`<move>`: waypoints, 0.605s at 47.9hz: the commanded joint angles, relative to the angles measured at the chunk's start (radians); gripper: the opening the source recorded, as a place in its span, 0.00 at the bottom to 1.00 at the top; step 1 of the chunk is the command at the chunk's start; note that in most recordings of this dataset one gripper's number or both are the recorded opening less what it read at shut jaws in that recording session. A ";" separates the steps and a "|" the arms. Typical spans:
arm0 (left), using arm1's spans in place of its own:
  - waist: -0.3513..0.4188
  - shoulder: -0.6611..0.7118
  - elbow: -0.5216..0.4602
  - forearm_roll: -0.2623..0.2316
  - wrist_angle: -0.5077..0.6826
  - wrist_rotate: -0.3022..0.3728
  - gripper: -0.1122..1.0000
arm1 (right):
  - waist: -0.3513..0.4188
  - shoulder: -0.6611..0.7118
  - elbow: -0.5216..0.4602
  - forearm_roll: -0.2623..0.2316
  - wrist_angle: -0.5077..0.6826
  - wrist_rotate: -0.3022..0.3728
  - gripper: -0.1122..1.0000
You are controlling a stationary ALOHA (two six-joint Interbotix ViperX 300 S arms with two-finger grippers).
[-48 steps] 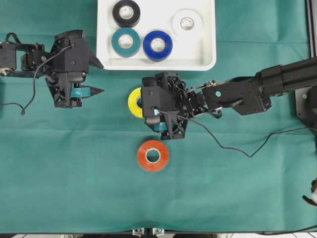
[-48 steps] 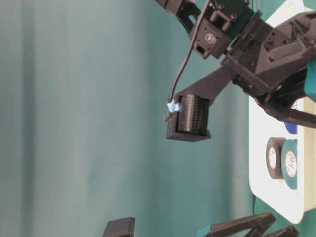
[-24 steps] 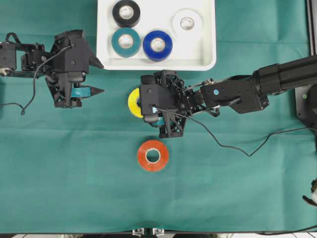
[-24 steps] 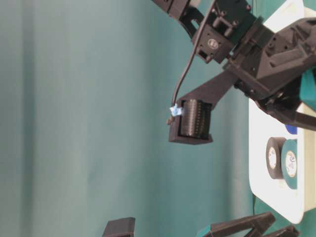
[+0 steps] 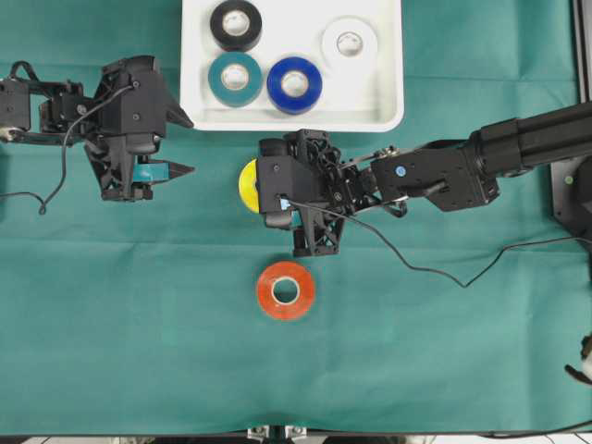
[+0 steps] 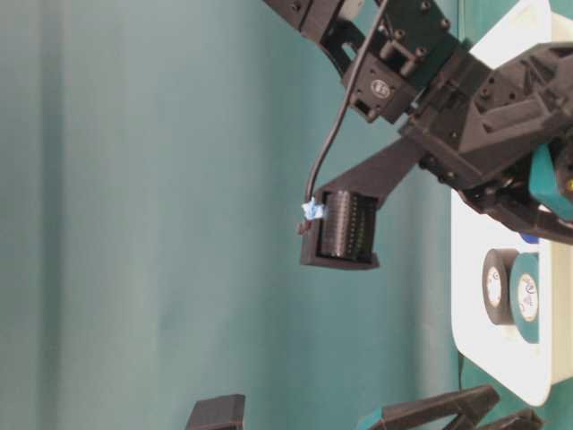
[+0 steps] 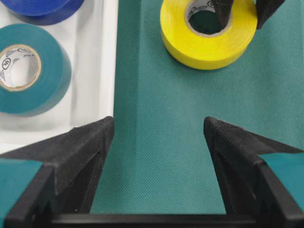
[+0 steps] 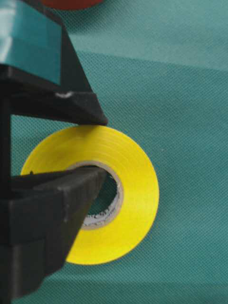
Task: Put the tape alternately from left to right into the white case.
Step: 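Lift the yellow tape and carry it into the tray's right side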
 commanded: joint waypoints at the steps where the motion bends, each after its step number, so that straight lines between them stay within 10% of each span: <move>1: -0.003 -0.018 0.008 0.000 -0.005 0.000 0.93 | 0.000 -0.041 -0.015 0.000 -0.002 -0.002 0.35; 29: -0.003 -0.018 0.008 0.000 -0.005 0.000 0.93 | 0.000 -0.173 0.002 0.000 0.117 0.003 0.35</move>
